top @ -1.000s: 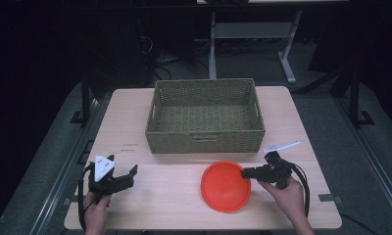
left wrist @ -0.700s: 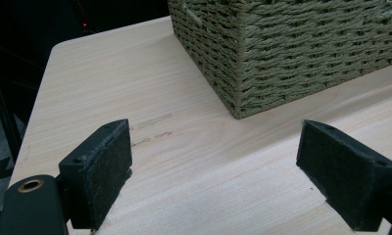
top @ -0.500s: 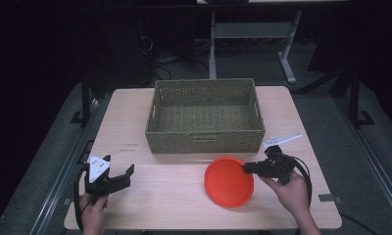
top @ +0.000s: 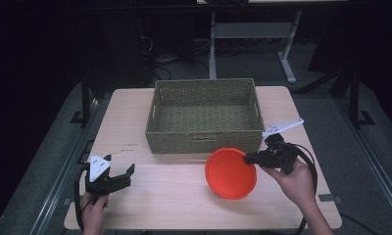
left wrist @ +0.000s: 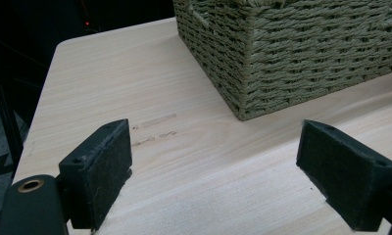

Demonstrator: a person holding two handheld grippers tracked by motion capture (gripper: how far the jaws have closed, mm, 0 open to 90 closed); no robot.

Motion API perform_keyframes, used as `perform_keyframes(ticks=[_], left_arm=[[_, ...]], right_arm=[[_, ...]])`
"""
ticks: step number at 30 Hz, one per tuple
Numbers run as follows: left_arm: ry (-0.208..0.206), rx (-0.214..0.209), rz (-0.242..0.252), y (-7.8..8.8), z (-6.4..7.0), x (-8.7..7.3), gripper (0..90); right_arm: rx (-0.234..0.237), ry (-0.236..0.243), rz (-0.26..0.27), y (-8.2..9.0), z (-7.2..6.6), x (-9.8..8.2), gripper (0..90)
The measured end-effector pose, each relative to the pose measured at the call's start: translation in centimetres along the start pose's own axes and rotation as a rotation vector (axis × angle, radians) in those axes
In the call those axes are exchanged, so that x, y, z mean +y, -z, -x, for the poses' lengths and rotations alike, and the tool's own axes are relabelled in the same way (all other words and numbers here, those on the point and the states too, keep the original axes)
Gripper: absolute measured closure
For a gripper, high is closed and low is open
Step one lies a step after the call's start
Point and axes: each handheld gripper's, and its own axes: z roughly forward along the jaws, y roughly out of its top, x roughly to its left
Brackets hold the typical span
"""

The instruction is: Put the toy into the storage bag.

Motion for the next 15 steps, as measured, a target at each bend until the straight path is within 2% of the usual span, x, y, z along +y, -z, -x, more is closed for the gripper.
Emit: perform_keyframes(ticks=[5, 15], left_arm=[[-0.005, 0.001, -0.003, 0.0, -0.1, 0.0, 12.8], [0.017, 0.0, 0.005, -0.2, -0.4, 0.0, 12.8]], right_arm=[[-0.007, 0.017, -0.005, 0.7, -0.2, 1.1, 82.5], [0.005, 0.028, 0.005, 1.7, -0.4, 3.8, 82.4]])
